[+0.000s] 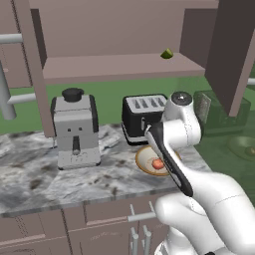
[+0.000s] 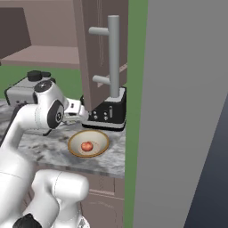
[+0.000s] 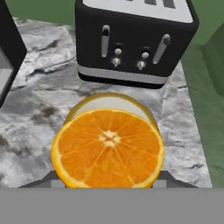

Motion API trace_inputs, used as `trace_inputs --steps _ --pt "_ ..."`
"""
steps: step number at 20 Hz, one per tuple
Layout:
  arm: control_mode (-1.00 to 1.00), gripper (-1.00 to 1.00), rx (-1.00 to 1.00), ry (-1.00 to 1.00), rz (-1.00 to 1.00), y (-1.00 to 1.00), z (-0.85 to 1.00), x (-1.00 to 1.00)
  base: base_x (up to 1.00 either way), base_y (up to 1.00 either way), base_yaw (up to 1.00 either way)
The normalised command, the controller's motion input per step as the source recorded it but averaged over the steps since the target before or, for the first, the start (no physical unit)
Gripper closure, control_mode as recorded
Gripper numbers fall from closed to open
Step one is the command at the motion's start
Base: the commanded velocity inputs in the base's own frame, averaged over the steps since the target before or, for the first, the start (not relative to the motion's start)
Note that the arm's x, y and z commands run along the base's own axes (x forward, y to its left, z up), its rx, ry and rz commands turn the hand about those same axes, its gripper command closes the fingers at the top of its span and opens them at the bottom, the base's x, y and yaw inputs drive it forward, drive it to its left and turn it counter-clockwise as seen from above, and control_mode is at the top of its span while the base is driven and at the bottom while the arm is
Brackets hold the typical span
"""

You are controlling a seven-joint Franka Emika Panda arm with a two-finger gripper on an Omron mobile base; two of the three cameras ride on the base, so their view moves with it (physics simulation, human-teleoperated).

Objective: Open the cabinet. Pick the peach and orange from the cabinet and place them into the bowl. Then close the cabinet.

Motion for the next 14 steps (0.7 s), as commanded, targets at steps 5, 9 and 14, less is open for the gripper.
trace_inputs --steps 5,9,14 --pt "-1.0 1.0 0.0 0.07 0.0 0.0 -0.46 0.31 0.0 0.0 0.0" --pt "-1.0 1.0 0.0 0.16 0.0 0.0 -0.69 0.1 0.0 0.0 0.0" --pt "-1.0 1.0 0.0 0.06 0.0 -0.04 -0.65 0.26 0.0 0.0 0.0"
